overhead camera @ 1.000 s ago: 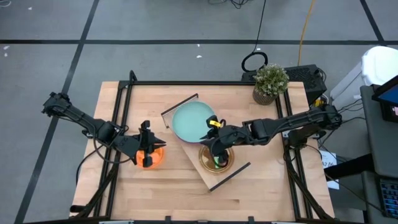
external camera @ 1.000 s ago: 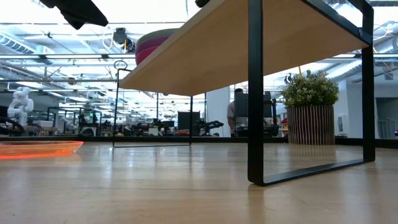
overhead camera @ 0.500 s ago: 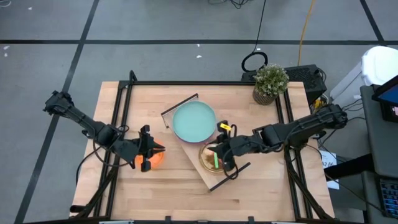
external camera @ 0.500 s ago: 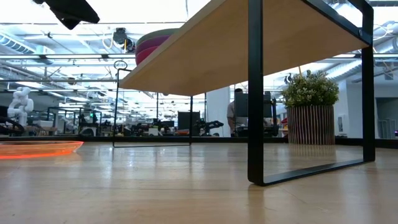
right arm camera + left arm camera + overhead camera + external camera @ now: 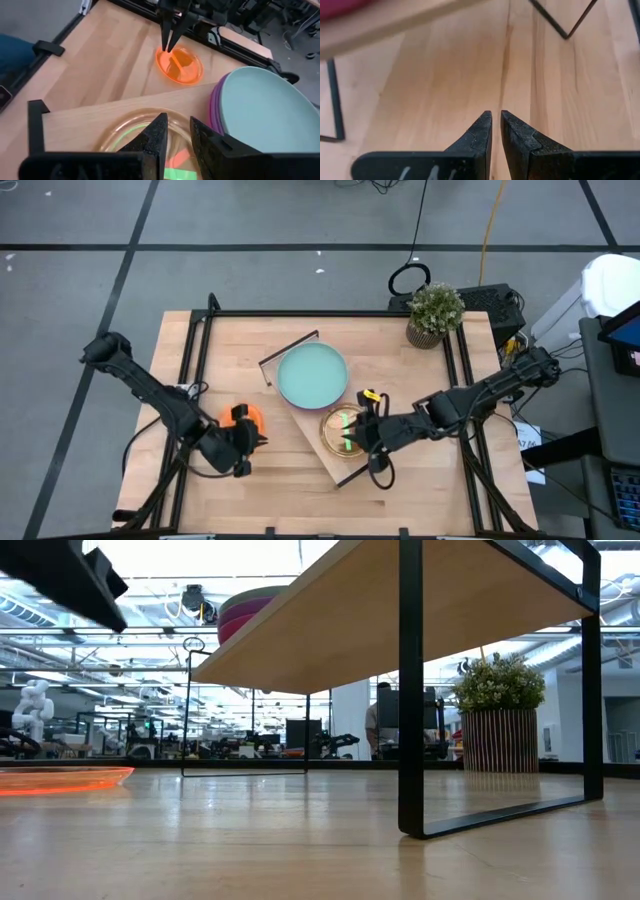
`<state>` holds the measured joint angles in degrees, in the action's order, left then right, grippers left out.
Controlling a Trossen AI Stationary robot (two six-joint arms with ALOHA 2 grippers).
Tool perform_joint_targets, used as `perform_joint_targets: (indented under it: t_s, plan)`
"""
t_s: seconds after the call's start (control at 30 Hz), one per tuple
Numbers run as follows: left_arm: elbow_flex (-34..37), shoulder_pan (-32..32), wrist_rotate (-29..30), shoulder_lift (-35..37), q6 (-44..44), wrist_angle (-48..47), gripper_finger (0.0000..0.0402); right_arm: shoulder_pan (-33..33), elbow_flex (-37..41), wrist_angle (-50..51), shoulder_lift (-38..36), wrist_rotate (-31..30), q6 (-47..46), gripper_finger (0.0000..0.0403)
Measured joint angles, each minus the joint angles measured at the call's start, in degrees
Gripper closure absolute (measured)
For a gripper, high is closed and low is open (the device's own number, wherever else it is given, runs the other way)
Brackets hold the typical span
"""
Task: Place and stack plates onto a shelf
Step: Stack the orange plate on top of the green plate on the shelf
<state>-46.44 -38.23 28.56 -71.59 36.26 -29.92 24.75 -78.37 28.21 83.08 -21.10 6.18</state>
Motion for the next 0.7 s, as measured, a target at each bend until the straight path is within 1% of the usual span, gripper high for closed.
perform_joint_targets:
  t_s: [0.17,0.23,0.37,0.43,0.53,0.7]
  plan:
    - [0.00,-1.84,-0.02,-3.05,5.00,-0.04,0.0355,1.96,0.26,-0.40,-0.01,-0.11,-0.91,0.0335]
    - [0.00,-2.52,-0.03,-4.12,6.84,0.01,0.0355,2.35,1.68,-2.53,-0.05,-0.19,-1.21,0.0335]
    - [0.00,-3.44,-0.14,-5.93,10.33,0.04,0.0355,3.29,5.73,-8.04,-0.12,-3.09,-1.47,0.0335]
    - [0.00,-3.91,-0.13,-6.50,11.82,0.03,0.0355,3.43,6.58,-10.26,-0.22,-3.27,-1.39,0.0335]
    - [0.00,-4.58,0.18,-6.87,14.05,-0.02,0.0355,3.57,6.78,-10.06,-0.74,-3.13,-3.36,0.0335]
    - [0.00,-5.21,3.38,-6.87,15.45,0.00,0.0354,4.40,6.84,-9.46,-1.13,-3.30,-4.48,0.0335]
